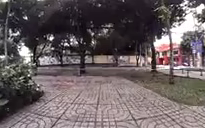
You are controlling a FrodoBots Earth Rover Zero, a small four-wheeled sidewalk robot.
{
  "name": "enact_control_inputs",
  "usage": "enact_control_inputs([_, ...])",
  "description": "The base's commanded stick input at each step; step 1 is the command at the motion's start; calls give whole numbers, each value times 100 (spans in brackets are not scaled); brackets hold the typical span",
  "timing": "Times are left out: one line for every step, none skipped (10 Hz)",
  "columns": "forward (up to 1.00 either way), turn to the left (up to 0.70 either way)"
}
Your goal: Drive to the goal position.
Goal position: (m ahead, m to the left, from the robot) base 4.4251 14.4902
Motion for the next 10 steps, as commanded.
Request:
enact_control_inputs([70,0])
enact_control_inputs([70,0])
enact_control_inputs([70,1])
enact_control_inputs([70,25])
enact_control_inputs([70,0])
enact_control_inputs([70,0])
enact_control_inputs([70,0])
enact_control_inputs([70,0])
enact_control_inputs([70,0])
enact_control_inputs([70,0])
